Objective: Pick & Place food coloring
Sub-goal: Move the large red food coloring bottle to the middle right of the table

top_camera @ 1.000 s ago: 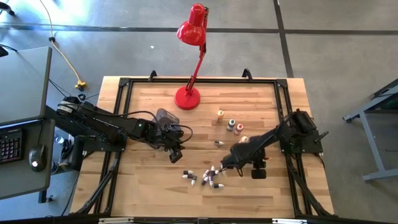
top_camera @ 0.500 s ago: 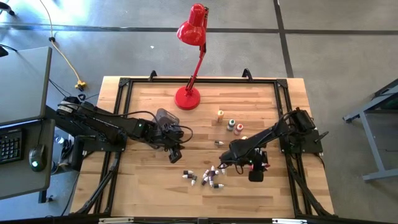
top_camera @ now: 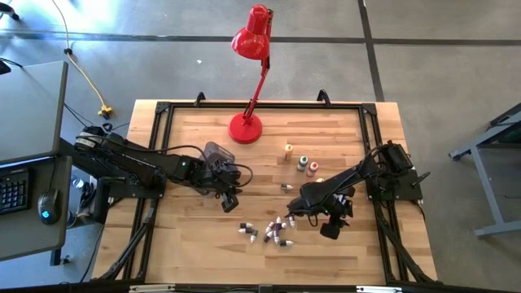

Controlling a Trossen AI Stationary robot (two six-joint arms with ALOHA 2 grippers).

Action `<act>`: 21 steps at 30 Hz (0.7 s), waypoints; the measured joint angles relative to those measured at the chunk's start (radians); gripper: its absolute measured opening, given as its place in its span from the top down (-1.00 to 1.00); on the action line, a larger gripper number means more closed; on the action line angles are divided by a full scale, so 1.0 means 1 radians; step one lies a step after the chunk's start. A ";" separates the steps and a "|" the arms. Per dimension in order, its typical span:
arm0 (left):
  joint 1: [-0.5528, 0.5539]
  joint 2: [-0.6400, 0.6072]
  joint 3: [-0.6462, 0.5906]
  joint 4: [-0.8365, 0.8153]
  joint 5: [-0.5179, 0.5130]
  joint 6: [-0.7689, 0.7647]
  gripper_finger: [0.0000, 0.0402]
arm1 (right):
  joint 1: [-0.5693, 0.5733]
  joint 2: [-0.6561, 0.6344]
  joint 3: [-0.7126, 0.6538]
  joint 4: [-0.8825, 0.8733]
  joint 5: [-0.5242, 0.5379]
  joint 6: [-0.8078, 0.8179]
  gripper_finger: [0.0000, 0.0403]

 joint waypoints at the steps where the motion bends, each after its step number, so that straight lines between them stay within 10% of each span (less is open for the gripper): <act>1: 0.000 0.000 0.000 0.000 -0.001 0.009 0.35 | 0.000 0.000 0.000 0.000 -0.002 -0.001 0.30; 21: 0.000 0.000 0.000 0.004 -0.028 0.008 0.35 | 0.001 -0.112 0.001 0.001 0.024 0.036 0.29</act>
